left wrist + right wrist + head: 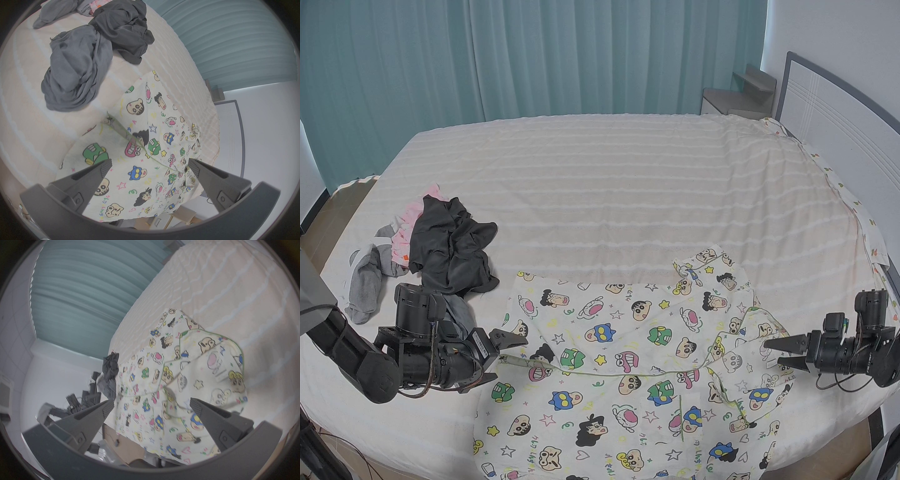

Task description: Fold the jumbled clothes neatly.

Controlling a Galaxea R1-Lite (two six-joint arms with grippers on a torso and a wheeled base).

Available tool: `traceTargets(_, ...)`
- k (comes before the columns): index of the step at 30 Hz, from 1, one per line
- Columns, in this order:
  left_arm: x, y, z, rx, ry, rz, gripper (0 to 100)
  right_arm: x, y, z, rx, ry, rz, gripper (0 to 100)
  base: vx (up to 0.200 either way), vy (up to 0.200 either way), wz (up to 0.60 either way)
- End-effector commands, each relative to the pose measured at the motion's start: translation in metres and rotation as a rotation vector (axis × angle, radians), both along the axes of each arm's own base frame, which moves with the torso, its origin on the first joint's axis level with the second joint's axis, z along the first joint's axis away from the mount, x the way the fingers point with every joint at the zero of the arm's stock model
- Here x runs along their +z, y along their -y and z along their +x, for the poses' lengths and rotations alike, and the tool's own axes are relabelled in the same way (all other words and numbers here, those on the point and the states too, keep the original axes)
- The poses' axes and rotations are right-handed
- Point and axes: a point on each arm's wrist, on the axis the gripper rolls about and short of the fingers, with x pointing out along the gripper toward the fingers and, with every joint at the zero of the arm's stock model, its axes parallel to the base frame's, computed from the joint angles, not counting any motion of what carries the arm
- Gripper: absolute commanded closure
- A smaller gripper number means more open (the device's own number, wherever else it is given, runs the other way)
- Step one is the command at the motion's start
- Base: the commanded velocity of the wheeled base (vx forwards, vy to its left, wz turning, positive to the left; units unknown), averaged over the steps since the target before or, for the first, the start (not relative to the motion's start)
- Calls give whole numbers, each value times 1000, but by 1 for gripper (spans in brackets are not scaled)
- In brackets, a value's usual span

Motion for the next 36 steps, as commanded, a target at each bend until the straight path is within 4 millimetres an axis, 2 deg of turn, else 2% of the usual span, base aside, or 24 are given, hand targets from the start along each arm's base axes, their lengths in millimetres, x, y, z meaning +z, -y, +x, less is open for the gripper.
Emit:
traceTargets(1, 2, 7, -4, -1, 15, 26, 0, -13, -1, -22, 26, -15, -71, 0, -200, 0, 0)
traceTargets(4, 2, 14, -6, 15, 26, 63, 0, -20, -1, -23, 28, -32, -116, 0, -200, 0, 0)
traceTargets(9, 1, 23, -10, 11, 36, 96, 0, -22, -1, -24, 36, -32, -126, 0, -200, 0, 0)
traceTargets(17, -2, 21, -15, 5, 20, 122, 0, -25, -1, -30, 38, -50, -123, 0, -200, 0, 0)
traceTargets(20, -3, 19, -19, -17, 2, 167, 0, -25, -1, -31, 38, -55, -122, 0, 0, 0, 0)
traceTargets(22, -7, 15, -30, -89, -76, 269, 0, -26, -2, -32, 43, -60, -122, 0, 0, 0, 0)
traceTargets(28, -5, 17, -27, -60, -146, 280, 0, -31, -3, -35, 64, -69, -137, 0, 0, 0, 0)
traceTargets(33, -27, 39, -29, -39, -254, 284, 0, -30, -3, -35, 73, -56, -148, 0, 0, 0, 0)
traceTargets(34, -39, 44, -26, 25, -275, 321, 0, -30, -3, -36, 74, -57, -149, 0, 0, 0, 0)
traceTargets(36, -55, 51, -24, 45, -276, 371, 0, -31, -3, -35, 74, -60, -148, 0, 0, 0, 0)
